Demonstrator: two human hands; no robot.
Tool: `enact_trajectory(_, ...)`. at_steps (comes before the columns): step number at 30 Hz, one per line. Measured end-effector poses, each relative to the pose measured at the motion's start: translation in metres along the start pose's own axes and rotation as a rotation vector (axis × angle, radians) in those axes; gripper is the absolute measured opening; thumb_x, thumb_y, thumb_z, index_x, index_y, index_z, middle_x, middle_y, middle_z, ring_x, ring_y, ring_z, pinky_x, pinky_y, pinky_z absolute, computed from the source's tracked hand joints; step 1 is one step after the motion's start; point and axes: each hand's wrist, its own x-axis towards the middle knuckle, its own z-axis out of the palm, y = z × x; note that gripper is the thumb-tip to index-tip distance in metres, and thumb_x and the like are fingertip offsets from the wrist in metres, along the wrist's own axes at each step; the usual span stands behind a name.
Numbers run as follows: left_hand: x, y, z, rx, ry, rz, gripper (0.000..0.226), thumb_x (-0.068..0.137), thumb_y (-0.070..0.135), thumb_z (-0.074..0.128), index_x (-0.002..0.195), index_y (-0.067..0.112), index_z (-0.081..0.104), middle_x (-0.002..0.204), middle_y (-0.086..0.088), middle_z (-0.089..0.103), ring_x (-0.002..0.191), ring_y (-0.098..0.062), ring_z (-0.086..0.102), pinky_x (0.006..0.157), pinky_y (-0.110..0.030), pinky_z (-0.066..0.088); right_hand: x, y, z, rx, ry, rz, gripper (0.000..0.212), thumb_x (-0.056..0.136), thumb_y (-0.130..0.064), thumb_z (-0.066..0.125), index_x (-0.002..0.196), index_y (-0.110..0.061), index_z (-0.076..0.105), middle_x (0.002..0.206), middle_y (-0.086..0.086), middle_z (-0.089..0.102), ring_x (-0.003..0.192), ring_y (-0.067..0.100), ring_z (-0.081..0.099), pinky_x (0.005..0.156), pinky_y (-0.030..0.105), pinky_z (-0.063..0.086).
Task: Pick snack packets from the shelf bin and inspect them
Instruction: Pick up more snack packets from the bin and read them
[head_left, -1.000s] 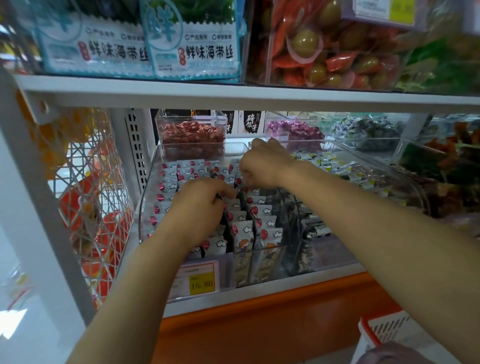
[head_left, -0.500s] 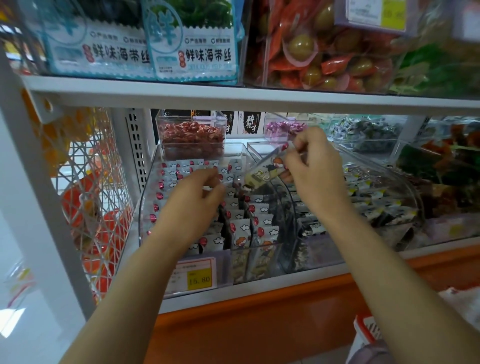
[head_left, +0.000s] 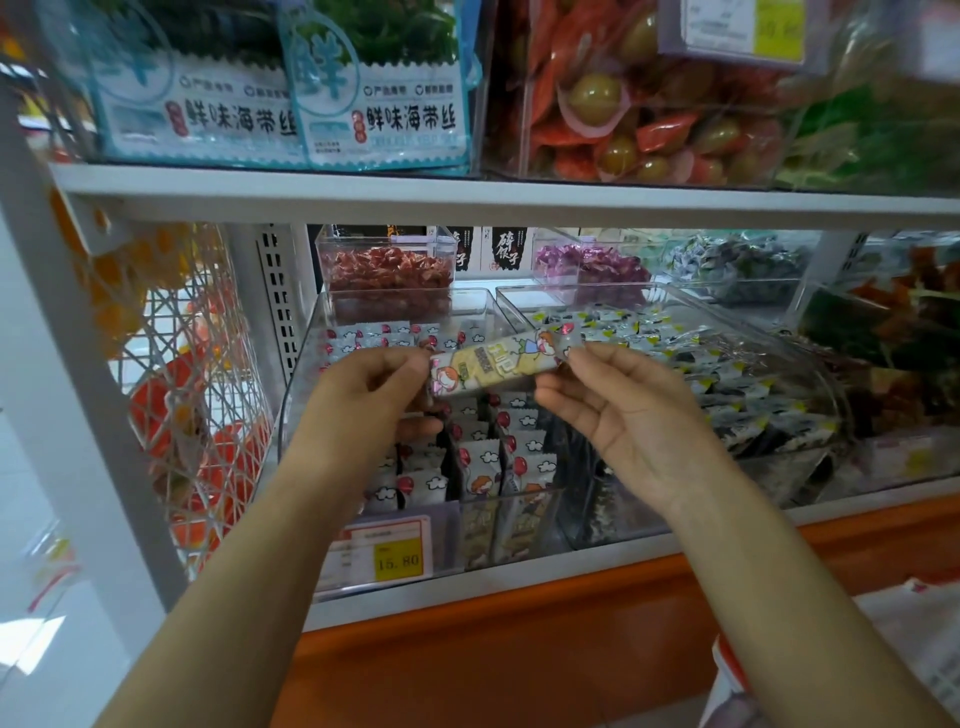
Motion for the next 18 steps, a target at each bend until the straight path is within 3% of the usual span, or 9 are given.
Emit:
enact_trajectory(4, -0.001, 0.000, 0.002, -0.131, -0.030, -0.069, 0.013, 0.092, 0.020, 0.054, 0.091, 0.009, 0.062, 0.078, -0.002, 0.059, 0.062, -0.009, 0.062, 0.053, -0.017, 0.051, -0.002, -0.001, -0.002, 0.049, 0.039, 0.012, 0.015, 0.071, -0.003, 0.060, 0.084, 0.003, 0.061, 0.072, 0.012, 0.071, 0.067, 0.018, 0.071, 0.058, 0.022, 0.057)
enact_trajectory(7, -0.002, -0.001, 0.004, -0.194, -0.093, -0.103, 0.020, 0.094, 0.022, 0.050, 0.092, 0.003, 0.053, 0.080, -0.005, 0.057, 0.057, -0.009, 0.062, 0.048, -0.018, 0.049, -0.003, 0.001, -0.002, 0.061, 0.088, 0.016, 0.007, 0.079, 0.005, 0.056, 0.085, 0.004, 0.061, 0.071, 0.014, 0.071, 0.065, 0.020, 0.071, 0.056, 0.021, 0.056)
enact_trajectory(9, -0.002, -0.001, 0.004, -0.249, -0.116, -0.119, 0.019, 0.094, 0.022, 0.050, 0.094, 0.003, 0.051, 0.076, -0.008, 0.057, 0.056, -0.010, 0.062, 0.049, -0.018, 0.049, -0.003, 0.002, -0.001, 0.075, 0.119, 0.015, 0.008, 0.084, 0.007, 0.053, 0.085, 0.004, 0.060, 0.070, 0.013, 0.071, 0.064, 0.020, 0.071, 0.056, 0.021, 0.056)
enact_trajectory(12, -0.003, 0.002, 0.002, -0.370, -0.124, -0.136, 0.010, 0.089, 0.010, 0.055, 0.081, 0.004, 0.053, 0.064, -0.003, 0.058, 0.055, -0.009, 0.062, 0.053, -0.016, 0.051, -0.003, 0.002, -0.001, 0.103, 0.159, 0.013, 0.011, 0.087, 0.008, 0.051, 0.089, 0.004, 0.060, 0.069, 0.013, 0.071, 0.064, 0.019, 0.071, 0.056, 0.021, 0.056)
enact_trajectory(18, -0.006, 0.009, 0.001, -0.446, -0.163, -0.102, 0.017, 0.084, -0.011, 0.050, 0.085, 0.007, 0.053, 0.072, -0.008, 0.050, 0.055, -0.012, 0.065, 0.056, -0.016, 0.053, -0.003, 0.002, 0.000, 0.157, 0.205, 0.008, 0.013, 0.090, 0.008, 0.048, 0.088, 0.002, 0.060, 0.065, 0.012, 0.071, 0.061, 0.019, 0.070, 0.054, 0.022, 0.056)
